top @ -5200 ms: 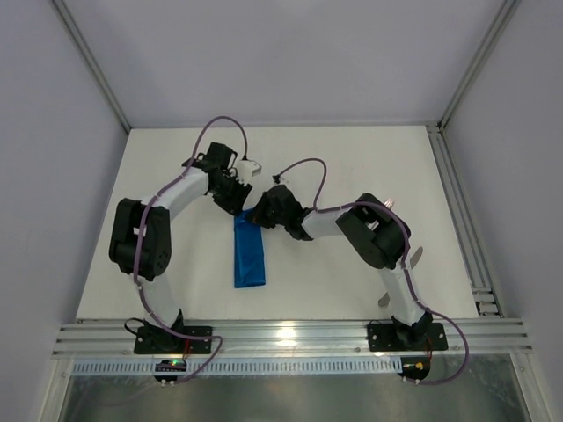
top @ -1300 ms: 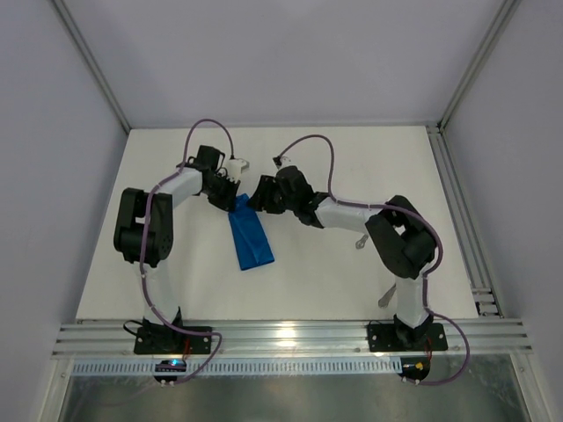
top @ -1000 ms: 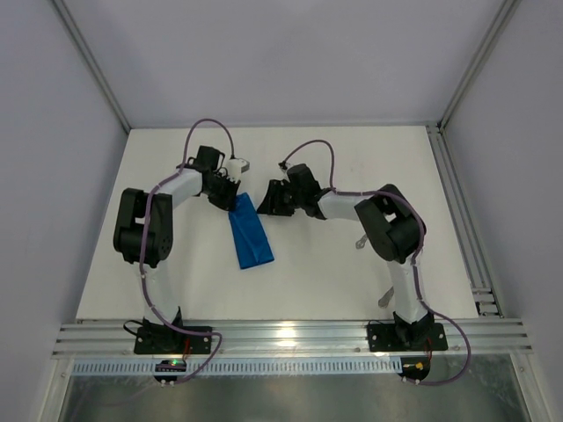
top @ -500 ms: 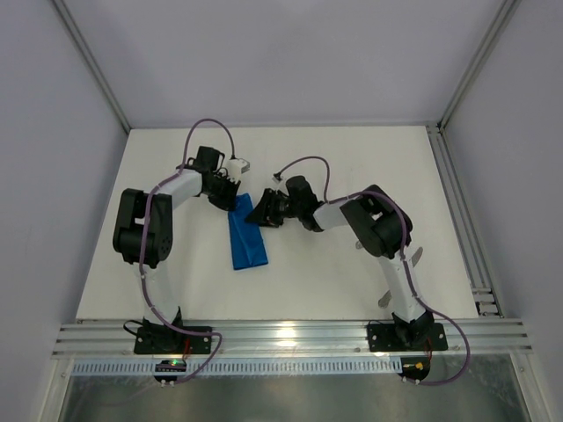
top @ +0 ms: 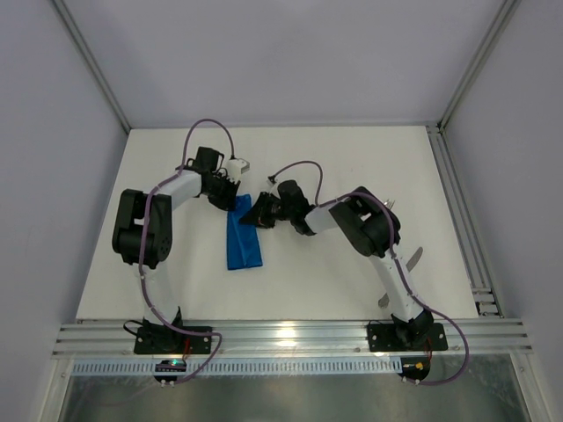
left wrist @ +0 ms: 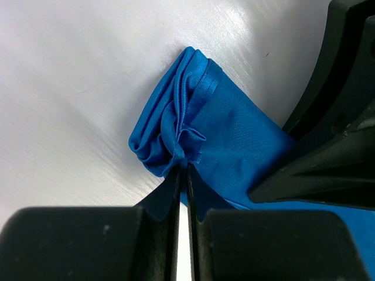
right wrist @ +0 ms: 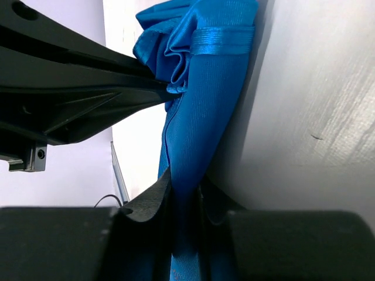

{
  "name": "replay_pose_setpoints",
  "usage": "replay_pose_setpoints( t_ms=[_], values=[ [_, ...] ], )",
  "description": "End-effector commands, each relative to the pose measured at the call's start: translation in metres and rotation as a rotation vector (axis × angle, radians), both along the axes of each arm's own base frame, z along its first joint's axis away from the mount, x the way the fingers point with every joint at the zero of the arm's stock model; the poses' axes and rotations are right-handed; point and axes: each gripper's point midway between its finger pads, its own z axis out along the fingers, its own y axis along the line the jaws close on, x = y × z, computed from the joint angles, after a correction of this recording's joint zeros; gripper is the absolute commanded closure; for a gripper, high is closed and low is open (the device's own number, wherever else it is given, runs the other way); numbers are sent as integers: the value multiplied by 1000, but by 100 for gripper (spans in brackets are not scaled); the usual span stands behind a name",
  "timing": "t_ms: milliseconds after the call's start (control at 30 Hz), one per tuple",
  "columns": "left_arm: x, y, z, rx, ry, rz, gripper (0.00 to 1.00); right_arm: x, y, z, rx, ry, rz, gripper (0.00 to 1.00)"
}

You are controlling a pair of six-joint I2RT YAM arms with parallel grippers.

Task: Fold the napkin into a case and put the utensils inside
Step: Pick up the smaller rectangle-folded napkin from the center of the board, then turn over the smaller rectangle-folded napkin at the center of the board.

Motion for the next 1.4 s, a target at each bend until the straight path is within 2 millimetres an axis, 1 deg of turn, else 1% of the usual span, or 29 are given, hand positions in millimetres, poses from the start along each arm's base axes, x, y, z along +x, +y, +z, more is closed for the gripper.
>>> replay_pose_setpoints(
  t_ms=[0,33,67,100,167,200,233,300,367,400,467,533,600,633,667,700,733,767,833,900,1000,1067,1100,1167,1200,1267,1300,1333,1367],
  values=[
    [-22,8,-20,31,80,-2,96,-9,-8,-44,-125,71,-38,82],
    [-22,7,-19,25,78,-3,95,-9,-8,-43,-126,67,-40,84],
    [-22,6,-16,20,78,-5,95,-11,-9,-45,-137,64,-46,88],
    [-23,6,-14,19,77,-7,95,-11,-8,-39,-137,53,-51,90],
    [-25,2,-12,-6,83,-20,94,-13,-11,-37,-159,42,-60,96],
    [-28,-1,-8,-18,87,-34,93,-11,-12,-30,-173,7,-69,96],
    [-31,-4,-5,-42,93,-43,92,-13,-15,-32,-206,9,-68,96],
    [-35,-7,0,-62,100,-53,91,-14,-17,-28,-248,-42,-53,96],
    [-38,-12,12,-93,102,-69,88,-11,-23,-17,-279,-72,-71,96],
    [-39,-13,17,-108,105,-74,85,-8,-26,-14,-298,-106,-73,96],
    [-42,-19,36,-163,114,-86,76,-8,-31,-4,-325,-129,-68,96],
    [-45,-16,51,-191,129,-76,72,-8,-35,4,-367,-167,-49,96],
    [-43,-16,67,-223,116,-79,70,-7,-39,10,-400,-196,-33,96],
    [-42,-13,74,-233,113,-74,70,-7,-45,10,-451,-218,-6,96],
    [-45,-14,87,-259,110,-85,69,-5,-50,18,-480,-250,-12,96],
    [-46,-13,94,-269,105,-84,69,-4,-54,22,-507,-272,-5,96],
    [-46,-8,100,-281,104,-74,69,-10,-67,19,-587,-277,34,96],
    [-50,-5,108,-287,102,-71,69,-4,-76,29,-632,-316,11,96],
    [-49,3,118,-297,90,-56,69,-8,-99,29,-738,-327,23,96],
    [-52,10,126,-295,82,-43,69,-3,-121,38,-853,-396,17,96],
    [-51,26,131,-295,75,-4,69,-8,-156,42,-1033,-413,69,96],
    [-51,32,131,-299,77,11,69,-8,-171,45,-1110,-423,86,96],
    [-49,43,131,-300,75,38,69,-4,-185,48,-1186,-447,88,96],
    [-51,48,131,-302,78,49,69,-6,-206,55,-1304,-445,103,96],
    [-50,53,131,-301,78,61,69,-3,-225,64,-1419,-464,96,96],
    [-50,58,129,-301,79,72,69,-1,-238,72,-1526,-489,94,96],
    [-49,60,129,-305,80,81,69,-2,-239,77,-1574,-510,103,96],
    [-49,61,129,-308,81,84,69,2,-250,85,-1670,-544,83,96],
    [-48,62,129,-306,79,87,69,1,-249,82,-1729,-565,101,96]
  ],
)
